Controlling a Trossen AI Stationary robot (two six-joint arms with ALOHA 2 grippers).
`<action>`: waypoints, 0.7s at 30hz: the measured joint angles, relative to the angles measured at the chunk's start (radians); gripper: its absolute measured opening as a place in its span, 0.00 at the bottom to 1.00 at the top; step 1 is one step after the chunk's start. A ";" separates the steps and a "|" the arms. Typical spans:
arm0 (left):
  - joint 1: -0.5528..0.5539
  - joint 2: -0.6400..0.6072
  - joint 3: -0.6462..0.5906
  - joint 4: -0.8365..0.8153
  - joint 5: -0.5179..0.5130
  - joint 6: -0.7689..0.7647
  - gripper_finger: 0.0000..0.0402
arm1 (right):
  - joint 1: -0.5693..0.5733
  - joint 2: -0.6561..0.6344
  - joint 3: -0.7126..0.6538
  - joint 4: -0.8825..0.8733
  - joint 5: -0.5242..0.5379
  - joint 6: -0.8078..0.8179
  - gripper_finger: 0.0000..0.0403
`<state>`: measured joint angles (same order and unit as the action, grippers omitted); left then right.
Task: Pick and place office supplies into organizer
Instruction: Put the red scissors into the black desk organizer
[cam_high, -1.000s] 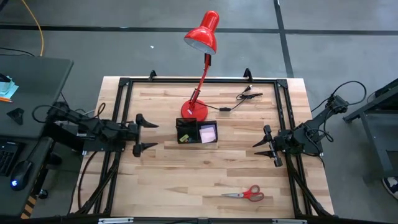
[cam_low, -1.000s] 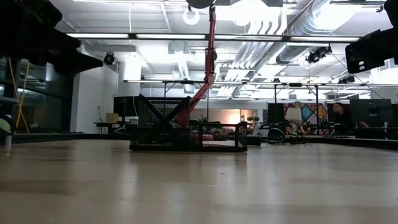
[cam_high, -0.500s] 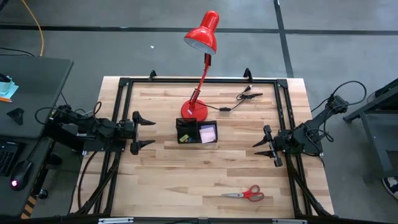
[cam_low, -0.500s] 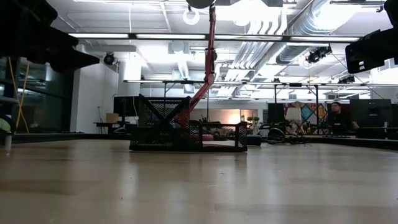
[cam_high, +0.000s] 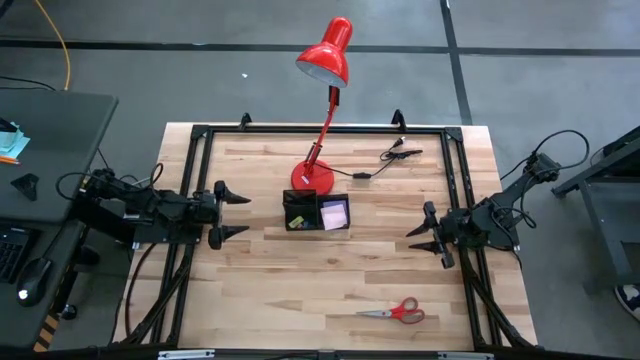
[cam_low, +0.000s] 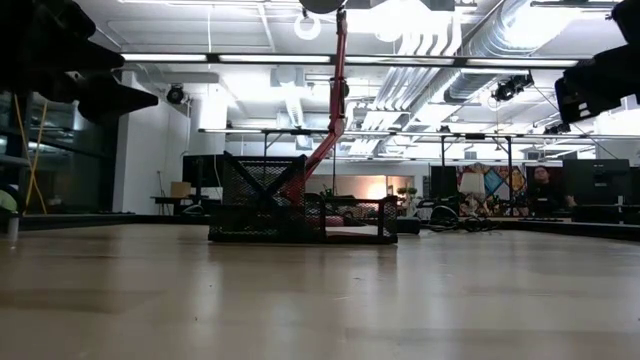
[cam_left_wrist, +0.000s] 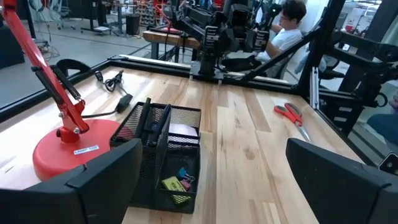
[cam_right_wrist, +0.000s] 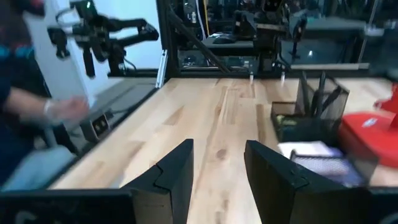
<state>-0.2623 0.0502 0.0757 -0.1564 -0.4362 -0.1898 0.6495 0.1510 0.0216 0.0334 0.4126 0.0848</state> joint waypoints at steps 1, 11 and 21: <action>0.000 0.000 0.000 0.000 0.000 0.000 0.95 | 0.000 0.000 0.000 0.000 0.000 0.036 0.33; 0.000 0.000 0.000 0.000 0.001 0.002 0.95 | -0.001 0.002 -0.002 0.051 0.023 0.254 0.33; 0.000 0.000 0.000 0.000 0.001 0.002 0.95 | 0.080 0.183 -0.001 0.062 -0.015 0.544 0.33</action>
<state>-0.2623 0.0499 0.0757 -0.1559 -0.4351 -0.1883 0.7296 0.3344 0.0204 0.0952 0.3972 0.6286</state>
